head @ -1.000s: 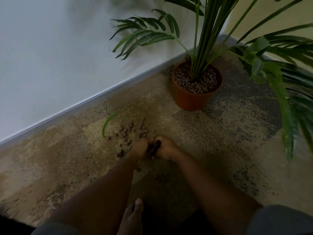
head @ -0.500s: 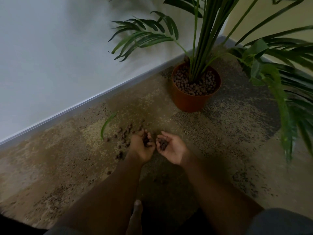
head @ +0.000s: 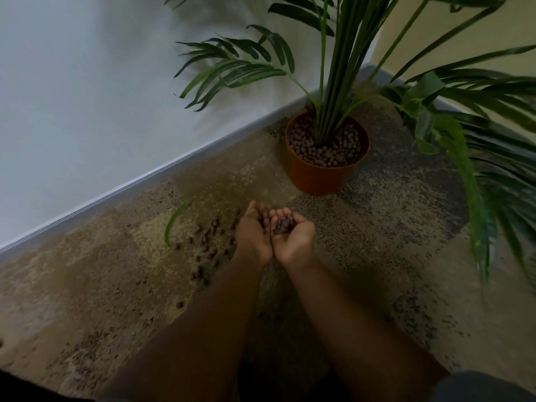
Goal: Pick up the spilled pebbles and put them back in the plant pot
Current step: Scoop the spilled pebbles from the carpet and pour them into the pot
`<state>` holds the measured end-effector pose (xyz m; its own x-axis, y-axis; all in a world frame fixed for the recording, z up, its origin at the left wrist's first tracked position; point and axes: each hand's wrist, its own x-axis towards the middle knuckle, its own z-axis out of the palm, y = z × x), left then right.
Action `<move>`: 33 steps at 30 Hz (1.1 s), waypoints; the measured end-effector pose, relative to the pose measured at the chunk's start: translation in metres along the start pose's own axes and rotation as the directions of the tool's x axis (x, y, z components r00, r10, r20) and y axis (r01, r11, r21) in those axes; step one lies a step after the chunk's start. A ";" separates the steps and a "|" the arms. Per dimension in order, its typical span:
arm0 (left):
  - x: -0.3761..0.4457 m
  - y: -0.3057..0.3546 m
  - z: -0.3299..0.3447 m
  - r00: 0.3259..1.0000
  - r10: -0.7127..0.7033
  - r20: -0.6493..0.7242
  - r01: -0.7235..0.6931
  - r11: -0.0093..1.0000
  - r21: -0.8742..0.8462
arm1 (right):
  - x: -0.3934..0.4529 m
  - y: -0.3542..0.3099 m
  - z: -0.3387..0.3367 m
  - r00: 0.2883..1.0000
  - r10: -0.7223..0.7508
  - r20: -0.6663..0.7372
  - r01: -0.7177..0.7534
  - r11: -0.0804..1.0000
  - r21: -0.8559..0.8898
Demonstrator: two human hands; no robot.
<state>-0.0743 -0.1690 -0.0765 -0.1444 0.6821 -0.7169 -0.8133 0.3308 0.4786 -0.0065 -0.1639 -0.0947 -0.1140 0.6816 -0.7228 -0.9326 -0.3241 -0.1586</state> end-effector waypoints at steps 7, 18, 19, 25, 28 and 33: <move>0.003 -0.002 0.014 0.996 0.071 0.051 -0.079 0.979 0.187 | -0.001 -0.005 0.000 0.999 -0.049 0.018 0.049 0.999 0.004; 0.002 -0.004 0.028 0.997 0.075 -0.019 -0.068 0.971 0.229 | -0.001 -0.013 0.001 0.999 -0.035 0.016 0.035 0.999 0.029; 0.001 -0.004 0.028 0.998 0.054 -0.020 -0.049 0.976 0.214 | -0.001 -0.014 0.003 0.999 -0.041 0.029 0.040 0.999 0.029; 0.002 -0.001 0.027 0.990 -0.125 0.062 0.117 0.986 0.122 | -0.009 -0.019 0.014 0.993 -0.061 0.101 0.056 0.997 0.055; 0.001 0.003 0.036 0.978 -0.134 0.158 0.126 0.990 0.057 | -0.015 -0.028 0.025 0.990 -0.069 0.126 0.058 0.994 0.088; 0.002 0.020 0.073 0.971 -0.046 0.234 0.060 0.997 -0.054 | -0.029 -0.052 0.058 0.979 -0.166 0.122 0.147 0.978 0.149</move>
<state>-0.0498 -0.1131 -0.0317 0.0292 0.7999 -0.5994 -0.8496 0.3358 0.4068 0.0252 -0.1290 -0.0270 0.0012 0.8007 -0.5991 -0.9798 -0.1189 -0.1609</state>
